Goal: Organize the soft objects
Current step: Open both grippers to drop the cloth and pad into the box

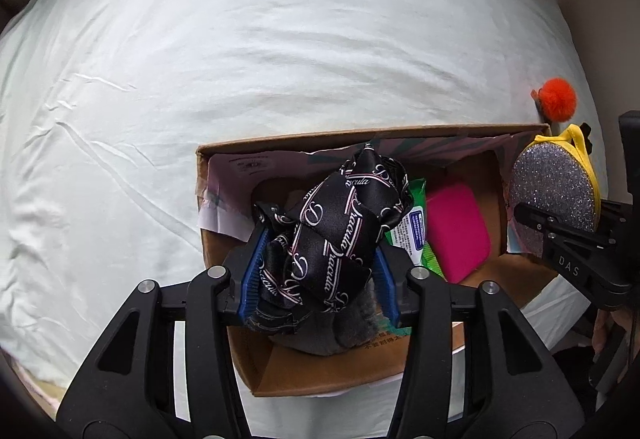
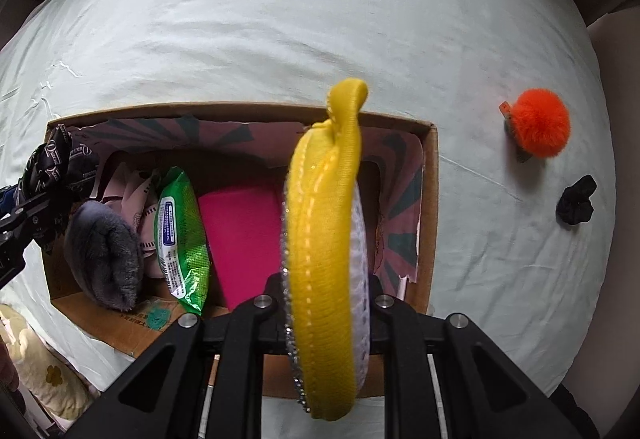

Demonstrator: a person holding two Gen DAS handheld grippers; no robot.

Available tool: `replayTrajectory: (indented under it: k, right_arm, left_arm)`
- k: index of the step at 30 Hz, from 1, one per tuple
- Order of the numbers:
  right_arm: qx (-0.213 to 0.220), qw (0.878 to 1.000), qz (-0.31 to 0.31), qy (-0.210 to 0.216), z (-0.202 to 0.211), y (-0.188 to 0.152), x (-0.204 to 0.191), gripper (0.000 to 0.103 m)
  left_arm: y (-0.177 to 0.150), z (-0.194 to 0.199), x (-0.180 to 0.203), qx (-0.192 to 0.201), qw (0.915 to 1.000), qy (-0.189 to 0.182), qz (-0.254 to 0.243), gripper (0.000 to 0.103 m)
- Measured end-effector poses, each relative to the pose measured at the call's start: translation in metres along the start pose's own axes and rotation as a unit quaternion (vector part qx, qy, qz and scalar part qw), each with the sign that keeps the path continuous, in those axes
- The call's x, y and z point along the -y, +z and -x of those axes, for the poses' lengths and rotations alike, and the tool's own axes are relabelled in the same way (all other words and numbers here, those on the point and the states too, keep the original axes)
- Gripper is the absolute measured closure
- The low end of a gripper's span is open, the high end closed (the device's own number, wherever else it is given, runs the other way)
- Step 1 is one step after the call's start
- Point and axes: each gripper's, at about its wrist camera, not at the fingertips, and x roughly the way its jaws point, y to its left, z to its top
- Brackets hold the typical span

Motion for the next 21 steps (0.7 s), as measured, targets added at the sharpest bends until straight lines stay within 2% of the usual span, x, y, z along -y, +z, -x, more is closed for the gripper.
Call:
replayTrajectory:
  k: [1, 3, 4, 5, 8, 10, 21]
  right_arm:
    - [-0.008, 1.0, -0.002, 0.0, -0.004, 0.001, 0.0, 0.085]
    - [-0.011, 1.0, -0.01, 0.009, -0.008, 0.002, 0.001, 0.056]
    - [-0.004, 1.0, -0.012, 0.017, -0.006, 0.002, 0.001, 0.02]
    - [0.008, 0.999, -0.012, 0.029, -0.001, 0.001, 0.0, 0.0]
    - [0.036, 0.997, -0.023, 0.067, 0.012, -0.004, 0.001, 0.0]
    - [0.046, 0.996, -0.032, 0.076, 0.019, -0.008, 0.003, 0.0]
    - [0.083, 0.994, -0.027, 0.071, 0.049, -0.025, -0.004, 0.0]
  left_arm:
    - [0.001, 0.0, 0.003, -0.001, 1.0, 0.002, -0.007, 0.027]
    - [-0.001, 0.004, 0.006, 0.006, 0.9997, 0.014, -0.02, 0.001]
    - [-0.003, 0.009, 0.008, 0.016, 0.9995, 0.013, -0.026, 0.0]
    - [-0.004, 0.011, 0.009, 0.019, 0.9993, 0.01, -0.032, 0.0]
    - [-0.01, 0.015, 0.009, 0.02, 0.9988, 0.019, -0.041, 0.0]
    - [-0.014, 0.018, 0.007, 0.019, 0.999, 0.016, -0.037, 0.0]
    - [-0.034, 0.048, -0.001, 0.041, 0.9989, 0.005, -0.021, 0.0]
